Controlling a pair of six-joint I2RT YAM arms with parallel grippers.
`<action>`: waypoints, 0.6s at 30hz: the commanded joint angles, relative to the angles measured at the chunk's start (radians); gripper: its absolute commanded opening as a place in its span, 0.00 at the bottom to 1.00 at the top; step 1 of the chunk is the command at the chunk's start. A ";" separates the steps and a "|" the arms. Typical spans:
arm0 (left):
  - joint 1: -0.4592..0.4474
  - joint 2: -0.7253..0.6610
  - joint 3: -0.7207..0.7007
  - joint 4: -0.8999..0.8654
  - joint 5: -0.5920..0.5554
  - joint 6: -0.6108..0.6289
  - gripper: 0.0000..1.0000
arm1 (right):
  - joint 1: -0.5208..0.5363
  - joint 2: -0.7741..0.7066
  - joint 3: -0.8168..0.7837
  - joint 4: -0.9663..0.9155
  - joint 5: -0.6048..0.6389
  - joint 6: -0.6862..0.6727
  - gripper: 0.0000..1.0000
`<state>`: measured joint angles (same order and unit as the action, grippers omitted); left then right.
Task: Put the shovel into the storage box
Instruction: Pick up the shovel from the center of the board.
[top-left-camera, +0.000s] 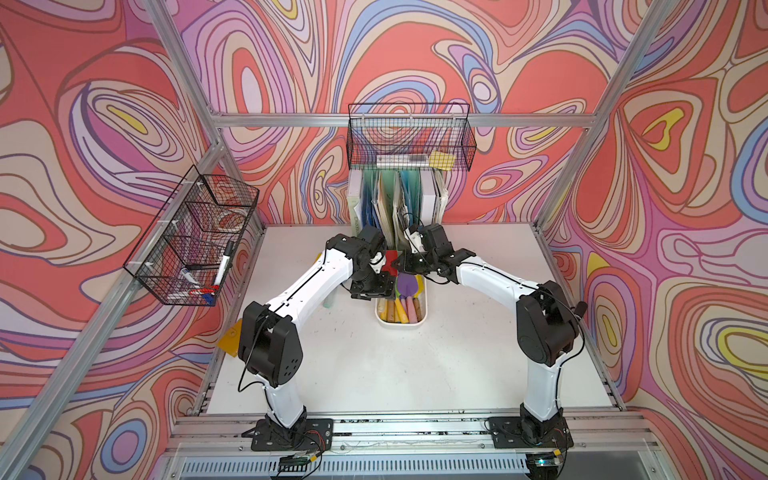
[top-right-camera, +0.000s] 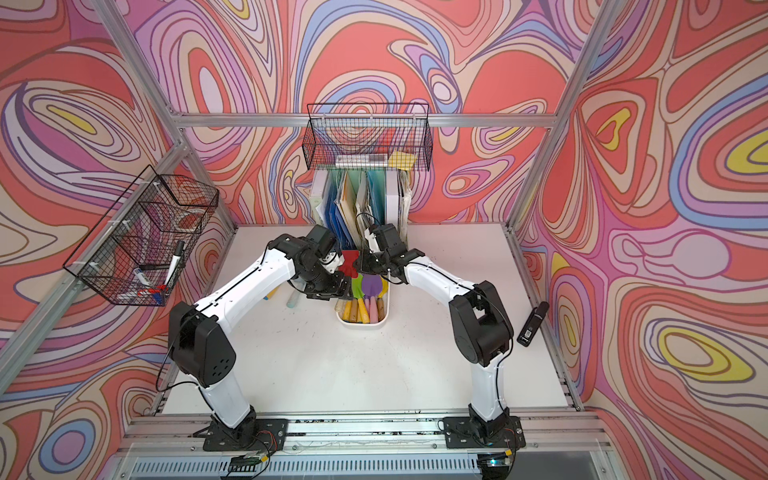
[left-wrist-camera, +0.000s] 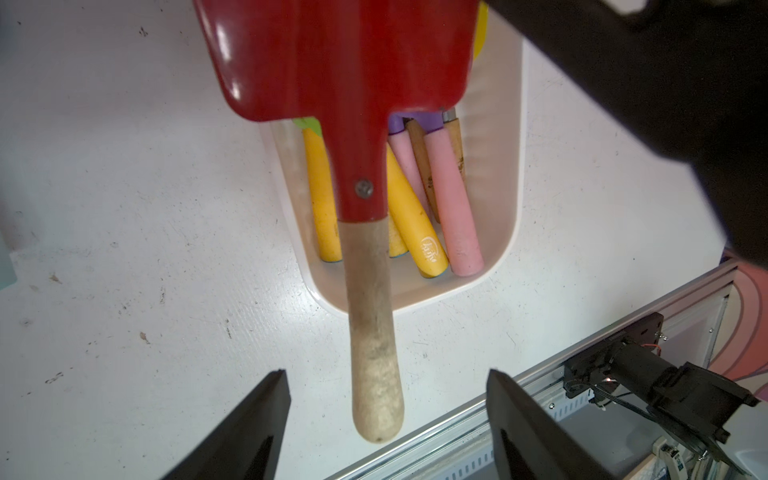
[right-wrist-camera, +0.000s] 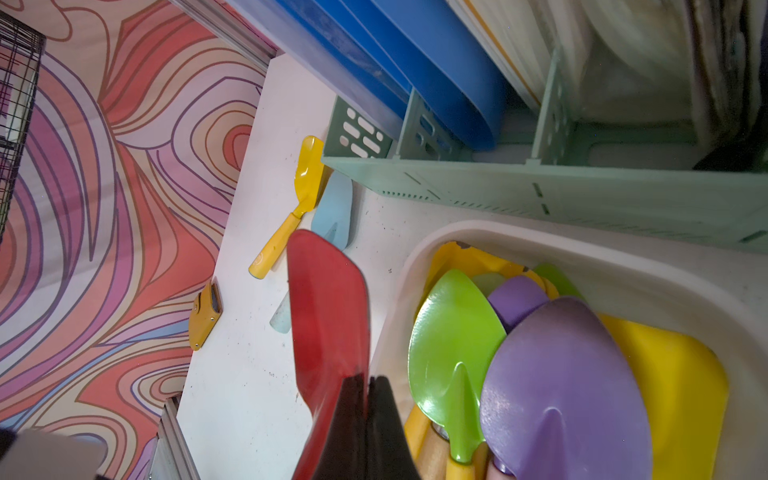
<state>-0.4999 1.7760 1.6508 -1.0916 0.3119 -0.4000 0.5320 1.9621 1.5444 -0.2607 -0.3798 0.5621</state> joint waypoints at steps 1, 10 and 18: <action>-0.004 -0.052 0.023 0.009 0.023 0.018 0.84 | 0.005 0.020 0.036 -0.018 -0.005 -0.029 0.00; -0.003 -0.149 -0.032 0.095 -0.014 0.022 0.89 | -0.031 0.021 0.002 -0.058 -0.043 -0.097 0.00; -0.004 -0.163 -0.052 0.134 -0.001 0.024 0.92 | -0.038 0.061 -0.021 -0.022 -0.060 -0.105 0.00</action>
<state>-0.4999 1.6199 1.6096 -0.9794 0.3107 -0.3927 0.4927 1.9900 1.5349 -0.3061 -0.4198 0.4725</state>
